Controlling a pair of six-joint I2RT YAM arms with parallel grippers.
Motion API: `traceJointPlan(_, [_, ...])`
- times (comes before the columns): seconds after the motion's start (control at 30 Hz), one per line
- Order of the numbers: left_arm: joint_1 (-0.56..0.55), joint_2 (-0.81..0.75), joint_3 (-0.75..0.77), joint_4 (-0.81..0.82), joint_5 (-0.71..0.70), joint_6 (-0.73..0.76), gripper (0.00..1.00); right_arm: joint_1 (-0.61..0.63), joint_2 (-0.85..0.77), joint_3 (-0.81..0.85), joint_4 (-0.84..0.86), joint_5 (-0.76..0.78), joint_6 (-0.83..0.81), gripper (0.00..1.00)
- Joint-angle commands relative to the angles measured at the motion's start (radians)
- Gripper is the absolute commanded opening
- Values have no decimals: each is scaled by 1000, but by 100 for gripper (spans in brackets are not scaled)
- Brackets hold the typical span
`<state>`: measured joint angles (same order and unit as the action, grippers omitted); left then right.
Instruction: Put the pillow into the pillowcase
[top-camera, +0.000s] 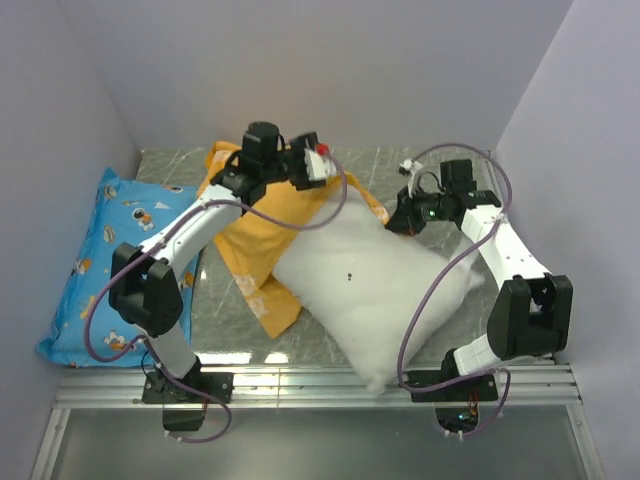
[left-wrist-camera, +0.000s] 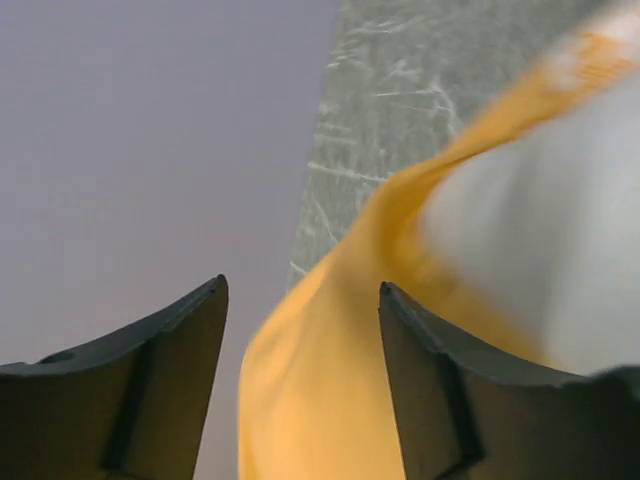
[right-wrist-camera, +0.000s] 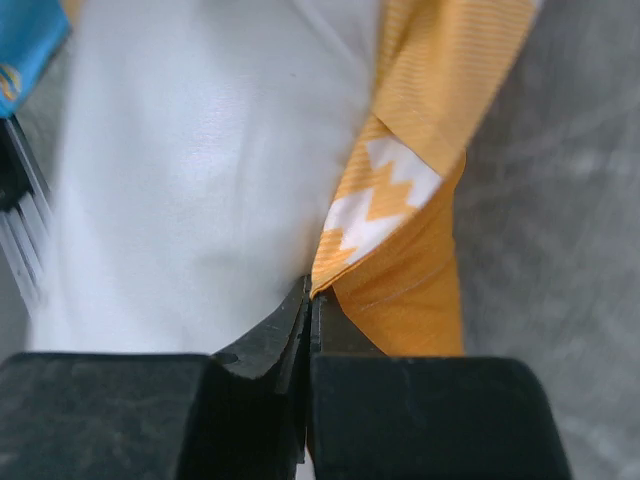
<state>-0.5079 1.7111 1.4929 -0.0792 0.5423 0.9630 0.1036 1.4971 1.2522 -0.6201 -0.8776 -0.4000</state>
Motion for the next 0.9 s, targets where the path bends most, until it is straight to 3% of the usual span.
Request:
traceJointPlan(0.0, [40,-99,159,-222,-128,-410,70,-16,-73,-115,-50,29,-20,0])
traceJointPlan(0.1, [19,-200,31,-296,-195,-562,70,-18,-78,-163,-7,31,1,0])
traceJointPlan(0.2, [-33,-228,-78,-278,-281,-570,71,-18,-51,-171,0,-7,23,0])
traceJointPlan(0.27, [-52,-173,-47,-275,-306,-570,70,-19,-31,-165,-9,-21,26,0])
traceJointPlan(0.43, [-115,27,228,-369,-390,-514,70,-18,-41,-152,-23,-46,49,0])
traceJointPlan(0.73, [-216,199,317,-383,-464,-389,71,-19,-58,-143,-43,-72,61,0])
traceJointPlan(0.83, [-225,223,308,-352,-537,-371,62,-19,-64,-143,-49,-72,56,0])
traceJointPlan(0.87, [-225,223,310,-335,-539,-375,51,-18,-66,-145,-46,-70,58,0])
